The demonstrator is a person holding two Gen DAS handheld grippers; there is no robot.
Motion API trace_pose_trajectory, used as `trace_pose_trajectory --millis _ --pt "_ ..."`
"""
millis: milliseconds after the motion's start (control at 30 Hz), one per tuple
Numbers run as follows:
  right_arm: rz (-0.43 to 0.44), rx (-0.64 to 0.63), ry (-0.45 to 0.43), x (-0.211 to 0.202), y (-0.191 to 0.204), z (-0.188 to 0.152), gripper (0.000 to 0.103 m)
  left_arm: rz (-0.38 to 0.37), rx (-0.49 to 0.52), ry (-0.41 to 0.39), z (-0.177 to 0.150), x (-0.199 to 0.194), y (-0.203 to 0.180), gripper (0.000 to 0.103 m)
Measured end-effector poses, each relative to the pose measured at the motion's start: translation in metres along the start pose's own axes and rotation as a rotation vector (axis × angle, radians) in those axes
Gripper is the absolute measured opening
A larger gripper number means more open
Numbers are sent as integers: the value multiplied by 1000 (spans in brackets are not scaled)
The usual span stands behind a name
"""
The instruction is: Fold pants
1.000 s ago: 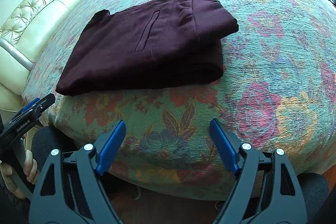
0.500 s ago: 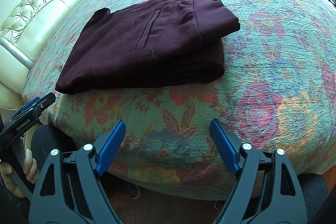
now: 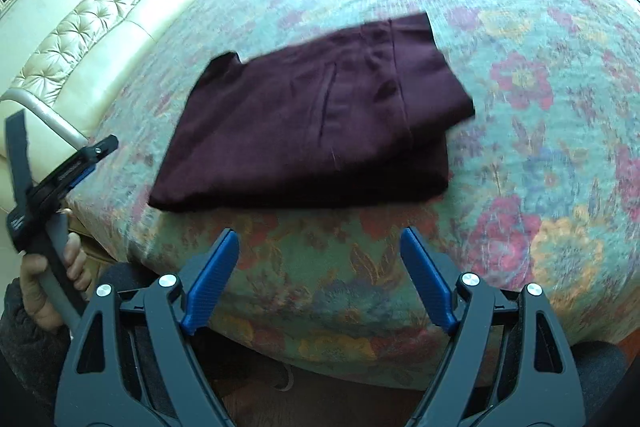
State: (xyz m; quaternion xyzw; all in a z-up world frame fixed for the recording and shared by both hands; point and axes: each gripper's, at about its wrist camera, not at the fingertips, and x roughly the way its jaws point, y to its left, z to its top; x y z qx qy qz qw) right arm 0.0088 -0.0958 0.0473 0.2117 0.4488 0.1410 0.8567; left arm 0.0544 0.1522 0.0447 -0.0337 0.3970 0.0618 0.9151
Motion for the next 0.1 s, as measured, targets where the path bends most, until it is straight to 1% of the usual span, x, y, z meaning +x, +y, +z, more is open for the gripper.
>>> trace_pose_trajectory --millis 33,67,100 --pt "0 -9 -17 -1 1 18 84 35 -3 -7 14 15 10 81" --pt "-4 -15 -37 0 0 39 89 83 -3 -23 30 33 20 81" --pt "-12 -19 -64 4 -3 63 90 119 -3 -31 47 54 30 82"
